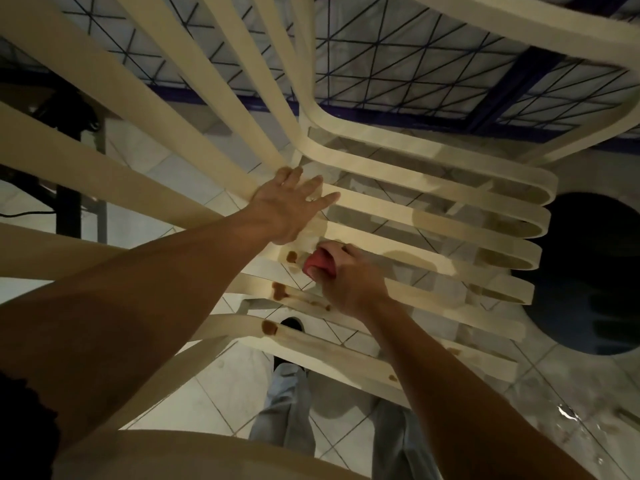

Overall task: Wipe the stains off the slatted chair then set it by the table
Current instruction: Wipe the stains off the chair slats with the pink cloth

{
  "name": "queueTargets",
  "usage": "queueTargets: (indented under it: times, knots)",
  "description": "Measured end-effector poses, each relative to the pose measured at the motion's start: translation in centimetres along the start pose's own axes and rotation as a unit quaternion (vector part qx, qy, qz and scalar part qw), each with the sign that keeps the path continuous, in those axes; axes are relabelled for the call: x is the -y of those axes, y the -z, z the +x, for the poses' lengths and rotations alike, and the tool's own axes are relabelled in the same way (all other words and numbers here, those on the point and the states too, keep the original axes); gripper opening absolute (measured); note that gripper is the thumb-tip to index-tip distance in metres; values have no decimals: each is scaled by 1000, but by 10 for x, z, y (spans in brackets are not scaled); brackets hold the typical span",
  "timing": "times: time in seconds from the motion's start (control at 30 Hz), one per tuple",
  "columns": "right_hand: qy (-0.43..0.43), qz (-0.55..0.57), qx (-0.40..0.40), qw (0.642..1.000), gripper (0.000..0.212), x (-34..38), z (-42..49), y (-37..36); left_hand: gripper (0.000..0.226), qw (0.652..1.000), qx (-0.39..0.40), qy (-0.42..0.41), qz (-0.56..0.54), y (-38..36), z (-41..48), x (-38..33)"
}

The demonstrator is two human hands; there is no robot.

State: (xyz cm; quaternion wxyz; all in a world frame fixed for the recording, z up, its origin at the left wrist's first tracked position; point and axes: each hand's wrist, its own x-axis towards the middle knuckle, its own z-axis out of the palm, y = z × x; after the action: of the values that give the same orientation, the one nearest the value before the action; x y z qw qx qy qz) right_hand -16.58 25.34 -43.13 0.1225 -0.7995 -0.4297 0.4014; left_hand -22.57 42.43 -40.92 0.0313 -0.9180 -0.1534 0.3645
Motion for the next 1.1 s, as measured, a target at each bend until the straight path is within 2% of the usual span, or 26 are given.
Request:
queueTargets:
  times: [0.2,0.37,0.53,0.67,0.9,1.1]
  knots:
    - [-8,105,-33,994,60,6,5,-13,94,1000,23,-17,1,6,-3,2]
    - [-3,130,-34,991,64,2,1,-13,92,999,11,-27,-46,6,0,7]
    - [36,132,-37,990,50,19,12,-19,83,995,-4,-34,-91,5,0,8]
    - [17,159,-38,986,44,32,22,-23,80,994,-10,-38,-101,3,0,10]
    - [-25,99,-36,994,32,18,14,-10,80,993,2,-33,-114,8,-4,9]
    - [-74,91,-43,992,30,7,6,-3,81,992,8,-30,-126,9,-4,9]
